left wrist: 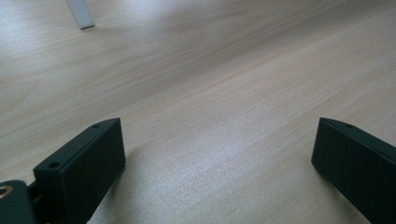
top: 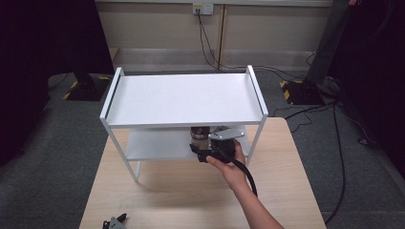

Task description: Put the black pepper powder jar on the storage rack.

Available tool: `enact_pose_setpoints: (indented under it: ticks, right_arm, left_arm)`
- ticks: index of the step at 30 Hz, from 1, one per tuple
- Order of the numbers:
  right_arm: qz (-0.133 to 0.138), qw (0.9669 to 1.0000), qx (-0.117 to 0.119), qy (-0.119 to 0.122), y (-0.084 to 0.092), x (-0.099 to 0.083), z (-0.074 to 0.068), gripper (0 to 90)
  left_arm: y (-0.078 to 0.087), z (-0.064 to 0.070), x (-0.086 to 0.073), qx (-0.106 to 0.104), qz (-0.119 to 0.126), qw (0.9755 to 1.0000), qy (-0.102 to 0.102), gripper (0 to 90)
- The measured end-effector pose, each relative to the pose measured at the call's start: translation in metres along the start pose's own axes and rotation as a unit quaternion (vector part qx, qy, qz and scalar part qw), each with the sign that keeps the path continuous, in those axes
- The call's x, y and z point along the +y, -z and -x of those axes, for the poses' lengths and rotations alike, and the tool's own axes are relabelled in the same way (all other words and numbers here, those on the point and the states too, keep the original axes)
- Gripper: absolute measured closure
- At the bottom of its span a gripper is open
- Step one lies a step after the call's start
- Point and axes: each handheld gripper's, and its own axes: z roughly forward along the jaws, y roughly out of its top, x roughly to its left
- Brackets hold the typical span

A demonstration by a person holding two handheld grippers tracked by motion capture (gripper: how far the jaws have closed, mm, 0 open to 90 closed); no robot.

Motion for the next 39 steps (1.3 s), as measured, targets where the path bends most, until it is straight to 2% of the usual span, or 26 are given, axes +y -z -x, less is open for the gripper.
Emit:
enact_pose_setpoints:
  ticks: [8, 24, 25, 31, 32, 33, 37, 39]
  right_arm:
    - [0.008, 1.0000, -0.001, 0.001, -0.006, -0.002, -0.001, 31.4]
    - [0.015, 0.9999, 0.003, -0.002, -0.006, -0.006, -0.001, 30.9]
    - [0.016, 0.9999, 0.004, -0.003, -0.006, -0.006, 0.000, 30.0]
    - [0.020, 0.9997, -0.007, -0.008, -0.007, -0.010, -0.006, 2.3]
    - [0.020, 0.9997, -0.008, -0.012, -0.007, -0.011, -0.006, 2.3]
    - [0.027, 0.9995, -0.013, -0.005, -0.007, -0.013, -0.007, 1.9]
    - [0.035, 0.9992, -0.007, -0.017, -0.004, -0.016, -0.005, 1.1]
    - [0.035, 0.9993, -0.007, -0.015, -0.002, -0.015, -0.004, 1.2]
  left_arm:
    - [0.000, 0.000, 0.000, 0.000, 0.000, 1.0000, 0.000, 1.9]
    - [0.000, 0.000, 0.000, 0.000, 0.000, 1.0000, 0.000, 1.9]
    - [0.000, 0.000, 0.000, 0.000, 0.000, 1.0000, 0.000, 1.9]
    - [0.000, 0.000, 0.000, 0.000, -0.001, 1.0000, 0.000, 1.9]
    - [0.000, 0.000, 0.000, 0.000, -0.001, 1.0000, 0.000, 1.9]
    - [0.000, 0.000, 0.000, 0.000, -0.001, 1.0000, 0.000, 1.9]
    - [0.000, 0.000, 0.000, 0.000, 0.000, 1.0000, 0.000, 1.9]
    - [0.000, 0.000, 0.000, 0.000, 0.000, 1.0000, 0.000, 1.9]
